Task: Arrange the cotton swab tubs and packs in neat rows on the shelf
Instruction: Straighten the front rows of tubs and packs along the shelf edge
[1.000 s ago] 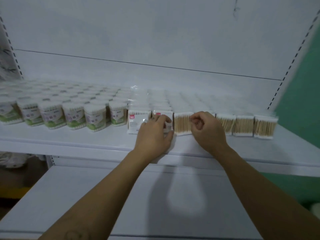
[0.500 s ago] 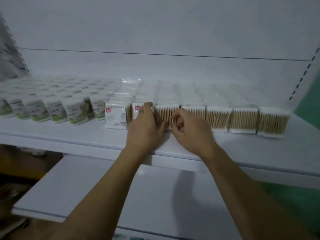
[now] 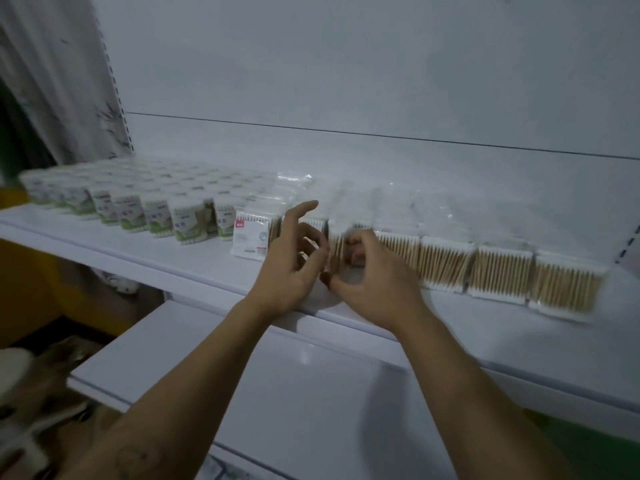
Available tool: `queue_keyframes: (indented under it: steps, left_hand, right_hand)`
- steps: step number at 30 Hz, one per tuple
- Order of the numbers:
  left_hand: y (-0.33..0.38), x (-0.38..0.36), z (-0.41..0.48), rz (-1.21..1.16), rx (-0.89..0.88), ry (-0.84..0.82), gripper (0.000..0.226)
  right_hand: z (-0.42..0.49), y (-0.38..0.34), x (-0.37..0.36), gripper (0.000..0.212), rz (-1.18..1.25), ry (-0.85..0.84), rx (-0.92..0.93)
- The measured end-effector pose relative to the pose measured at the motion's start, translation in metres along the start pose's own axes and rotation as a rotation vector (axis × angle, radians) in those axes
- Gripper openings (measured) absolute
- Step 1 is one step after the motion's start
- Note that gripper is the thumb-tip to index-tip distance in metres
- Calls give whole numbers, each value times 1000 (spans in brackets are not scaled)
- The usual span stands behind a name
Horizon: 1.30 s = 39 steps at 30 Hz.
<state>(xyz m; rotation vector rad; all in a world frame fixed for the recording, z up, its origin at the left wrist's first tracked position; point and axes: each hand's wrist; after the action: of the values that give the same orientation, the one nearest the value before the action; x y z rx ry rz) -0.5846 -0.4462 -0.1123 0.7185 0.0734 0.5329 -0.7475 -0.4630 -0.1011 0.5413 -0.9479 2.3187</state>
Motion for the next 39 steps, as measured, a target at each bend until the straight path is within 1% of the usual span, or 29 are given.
queue_keyframes:
  steps: [1,2,4,5,6,8,10,14,17,19,21,23,26,28,30,33,34,38,39]
  left_hand:
    - [1,1,-2,-7,-28,-22,60]
    - [1,2,-5,19,-65,-42,60]
    - [0,3,-7,113,-108,-27,58]
    - [-1,3,-6,181,-110,12,57]
    - [-1,1,-5,269,-108,56,55]
    - [-1,-3,-5,454,-110,93,53]
    - [-3,-6,-7,553,-112,98,52]
    - [-5,-9,-4,613,-69,116,49]
    - [-6,-11,-3,691,-148,116,40]
    - [-5,-11,-5,694,-171,116,36]
    - [-4,-11,-7,673,-160,109,33]
    - [-3,-11,-6,659,-181,92,29]
    - [-4,-9,-5,674,-293,29,22]
    - [-5,-7,-5,682,-306,6,25]
    - [-6,-7,-4,688,-308,-4,27]
    - [-8,-8,-3,723,-347,-27,25]
    - [-8,-8,-2,728,-354,-29,24]
    - [-10,-9,0,732,-437,-71,26]
    - [-11,-9,0,743,-456,-87,28]
  right_hand:
    - [0,0,0,56,1,-9,-6]
    - [0,0,0,55,-16,-4,-1]
    - [2,2,-3,39,-30,57,10]
    - [3,4,-4,33,0,100,-10]
    - [4,5,-4,31,53,131,-45]
    - [5,7,-4,39,163,137,-123]
    - [4,9,-5,48,226,102,-165]
    - [5,10,-7,42,169,96,-121]
    - [6,7,-6,43,-28,112,-55]
    - [4,5,-5,52,-58,127,-75]
    - [3,5,-3,56,-14,138,-121]
    - [4,5,-2,48,3,148,-140]
    - [5,4,-2,41,-8,162,-158]
    - [6,4,-2,39,-4,169,-180]
    - [6,4,-2,41,-2,178,-198]
    - [6,6,-2,45,11,206,-211]
    - [6,7,-2,41,5,205,-207]
    - [6,10,-5,9,-82,190,-140]
    - [6,10,-5,7,-103,198,-125]
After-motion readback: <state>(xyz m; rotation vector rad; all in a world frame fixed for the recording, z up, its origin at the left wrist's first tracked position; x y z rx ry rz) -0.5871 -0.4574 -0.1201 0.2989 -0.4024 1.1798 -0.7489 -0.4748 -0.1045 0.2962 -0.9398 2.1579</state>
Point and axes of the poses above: each hand's wrist, its own z-axis towards the middle knuckle, its own x-axis out of the back of the hand, y = z × x, and after that the axes turned 15 degrees about y, right-handed
